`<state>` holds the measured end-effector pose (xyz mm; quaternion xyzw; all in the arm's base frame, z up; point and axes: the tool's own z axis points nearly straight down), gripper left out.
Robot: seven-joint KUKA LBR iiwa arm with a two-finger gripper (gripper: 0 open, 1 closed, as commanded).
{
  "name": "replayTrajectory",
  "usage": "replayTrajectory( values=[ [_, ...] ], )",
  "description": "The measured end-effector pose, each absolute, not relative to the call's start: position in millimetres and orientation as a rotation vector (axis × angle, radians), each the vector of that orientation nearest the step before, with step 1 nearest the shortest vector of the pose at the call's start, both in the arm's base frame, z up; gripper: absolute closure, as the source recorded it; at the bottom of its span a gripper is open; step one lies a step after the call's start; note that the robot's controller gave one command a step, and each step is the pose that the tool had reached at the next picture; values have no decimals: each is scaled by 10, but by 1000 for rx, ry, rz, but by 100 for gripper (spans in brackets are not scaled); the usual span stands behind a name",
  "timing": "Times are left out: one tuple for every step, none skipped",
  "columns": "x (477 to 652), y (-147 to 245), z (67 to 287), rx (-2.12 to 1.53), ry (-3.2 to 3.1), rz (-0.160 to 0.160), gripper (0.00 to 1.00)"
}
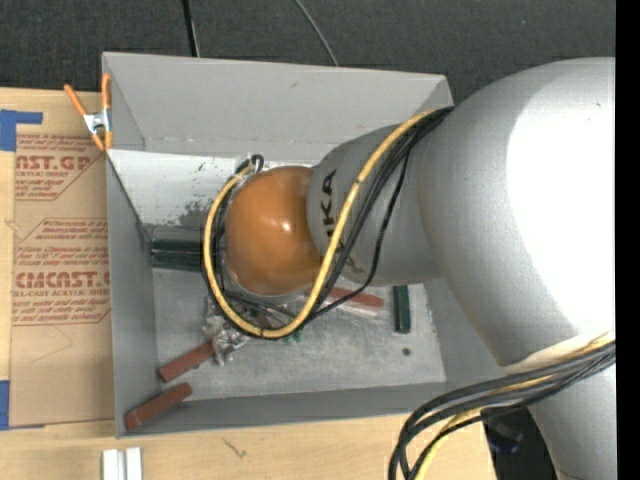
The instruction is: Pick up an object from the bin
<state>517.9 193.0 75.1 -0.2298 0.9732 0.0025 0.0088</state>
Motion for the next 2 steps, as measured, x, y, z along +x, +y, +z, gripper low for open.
replayTrajectory(
  values=[
    [5179,1930,751,-718,3040,8,100],
    [5401,1955,1840,-696,3061,2,100]
  ],
)
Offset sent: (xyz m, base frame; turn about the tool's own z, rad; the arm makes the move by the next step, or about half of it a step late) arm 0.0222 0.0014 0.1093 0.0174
